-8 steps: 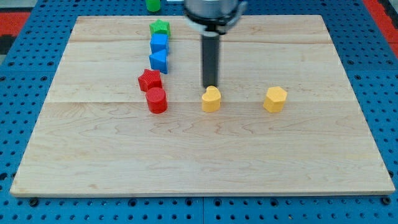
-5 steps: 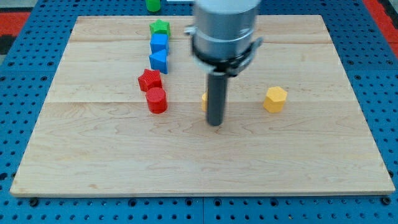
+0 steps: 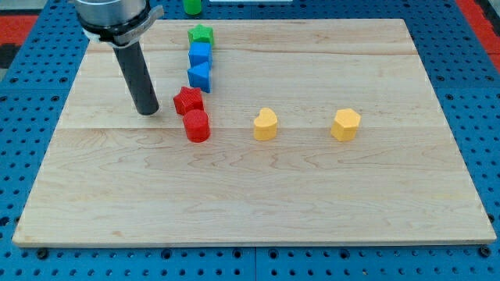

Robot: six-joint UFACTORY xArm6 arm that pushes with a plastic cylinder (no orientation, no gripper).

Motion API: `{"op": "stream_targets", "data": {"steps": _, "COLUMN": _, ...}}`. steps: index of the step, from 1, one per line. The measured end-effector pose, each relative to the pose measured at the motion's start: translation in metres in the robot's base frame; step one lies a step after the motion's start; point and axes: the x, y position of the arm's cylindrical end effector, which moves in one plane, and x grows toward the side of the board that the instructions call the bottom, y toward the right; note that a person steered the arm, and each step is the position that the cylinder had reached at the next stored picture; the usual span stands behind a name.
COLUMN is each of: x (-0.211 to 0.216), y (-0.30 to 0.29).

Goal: Slightly push red star towards right to form a vertical line of blocks

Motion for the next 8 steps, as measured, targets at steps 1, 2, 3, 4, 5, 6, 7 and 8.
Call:
{"op": "stream_targets", "data": {"steps": 1, "x": 0.0, "y": 0.029}}
{"op": "stream_targets", "data": {"steps": 2, "x": 0.0, "y": 0.013}}
{"op": "stream_targets", "data": {"steps": 3, "x": 0.001, "y": -0.043}}
{"op": "stream_targets", "data": {"steps": 4, "x": 0.035, "y": -0.074}}
{"op": "stream_targets", "data": {"steps": 5, "x": 0.038, "y": -0.076}}
{"op": "stream_targets", "data": {"steps": 6, "x": 0.038, "y": -0.082}}
{"op": "stream_targets", "data": {"steps": 7, "x": 0.038, "y": -0.088}}
{"op": "stream_targets", "data": {"steps": 8, "x": 0.038, "y": -0.098}}
